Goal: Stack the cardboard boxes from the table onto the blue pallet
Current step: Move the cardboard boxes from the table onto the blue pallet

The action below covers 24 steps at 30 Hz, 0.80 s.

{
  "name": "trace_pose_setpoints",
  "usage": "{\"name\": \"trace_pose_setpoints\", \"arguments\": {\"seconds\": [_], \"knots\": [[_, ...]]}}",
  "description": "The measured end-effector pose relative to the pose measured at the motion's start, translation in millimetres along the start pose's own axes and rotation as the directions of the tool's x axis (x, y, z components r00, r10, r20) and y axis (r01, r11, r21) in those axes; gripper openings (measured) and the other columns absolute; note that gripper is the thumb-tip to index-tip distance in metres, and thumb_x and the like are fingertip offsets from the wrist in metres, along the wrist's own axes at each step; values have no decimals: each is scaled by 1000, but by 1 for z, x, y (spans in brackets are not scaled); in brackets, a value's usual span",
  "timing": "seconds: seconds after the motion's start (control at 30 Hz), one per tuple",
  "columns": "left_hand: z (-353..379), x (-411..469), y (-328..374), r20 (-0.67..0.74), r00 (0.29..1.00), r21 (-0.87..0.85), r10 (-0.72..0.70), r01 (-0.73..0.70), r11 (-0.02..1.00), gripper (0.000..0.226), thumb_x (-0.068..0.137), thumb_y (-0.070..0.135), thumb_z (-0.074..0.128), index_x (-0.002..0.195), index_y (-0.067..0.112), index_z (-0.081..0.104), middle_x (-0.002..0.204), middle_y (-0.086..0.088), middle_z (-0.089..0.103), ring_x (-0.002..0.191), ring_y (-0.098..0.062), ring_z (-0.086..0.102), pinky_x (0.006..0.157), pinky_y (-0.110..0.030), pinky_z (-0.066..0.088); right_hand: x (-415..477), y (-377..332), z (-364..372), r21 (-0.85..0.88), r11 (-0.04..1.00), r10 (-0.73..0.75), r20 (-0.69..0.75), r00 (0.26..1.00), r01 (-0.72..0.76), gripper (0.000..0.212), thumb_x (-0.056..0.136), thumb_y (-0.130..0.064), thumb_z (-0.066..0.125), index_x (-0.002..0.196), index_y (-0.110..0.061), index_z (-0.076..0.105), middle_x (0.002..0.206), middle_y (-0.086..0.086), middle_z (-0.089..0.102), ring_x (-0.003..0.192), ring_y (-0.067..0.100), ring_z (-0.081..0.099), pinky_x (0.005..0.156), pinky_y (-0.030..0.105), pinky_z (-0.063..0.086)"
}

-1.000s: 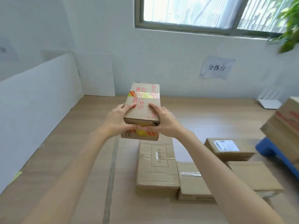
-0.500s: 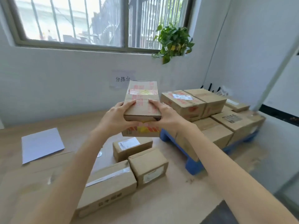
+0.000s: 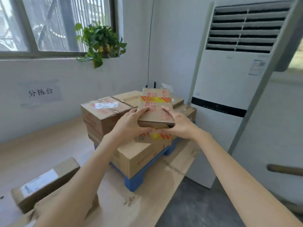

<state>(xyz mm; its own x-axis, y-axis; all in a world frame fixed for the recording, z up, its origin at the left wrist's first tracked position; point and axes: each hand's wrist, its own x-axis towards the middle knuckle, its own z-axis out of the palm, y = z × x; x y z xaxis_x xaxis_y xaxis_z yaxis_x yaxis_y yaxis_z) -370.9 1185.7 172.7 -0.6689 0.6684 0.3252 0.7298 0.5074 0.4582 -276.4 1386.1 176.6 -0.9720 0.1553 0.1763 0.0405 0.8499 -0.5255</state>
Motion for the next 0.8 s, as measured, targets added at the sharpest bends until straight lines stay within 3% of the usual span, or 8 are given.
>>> {"name": "trace_pose_setpoints", "arguments": {"seconds": [0.4, 0.8], "knots": [[123, 222, 25, 71, 993, -56, 97, -93, 994, 92, 74, 62, 68, 149, 43, 18, 147, 1, 35, 129, -22, 41, 103, -38, 40, 120, 186, -84, -17, 997, 78, -34, 996, -78, 106, 65, -63, 77, 151, -39, 19, 146, 0, 38, 135, 20, 36, 112, 43, 33], [174, 382, -10, 81, 996, 18, -33, 32, 999, 92, 76, 61, 67, 150, 41, 15, 148, 1, 34, 128, -22, 42, 104, -42, 40, 281, 295, -116, 55, 998, -40, 96, 995, 35, 101, 73, -51, 78, 152, -38, 17, 146, 0, 36, 134, 17, 35, 112, 43, 33]]}}
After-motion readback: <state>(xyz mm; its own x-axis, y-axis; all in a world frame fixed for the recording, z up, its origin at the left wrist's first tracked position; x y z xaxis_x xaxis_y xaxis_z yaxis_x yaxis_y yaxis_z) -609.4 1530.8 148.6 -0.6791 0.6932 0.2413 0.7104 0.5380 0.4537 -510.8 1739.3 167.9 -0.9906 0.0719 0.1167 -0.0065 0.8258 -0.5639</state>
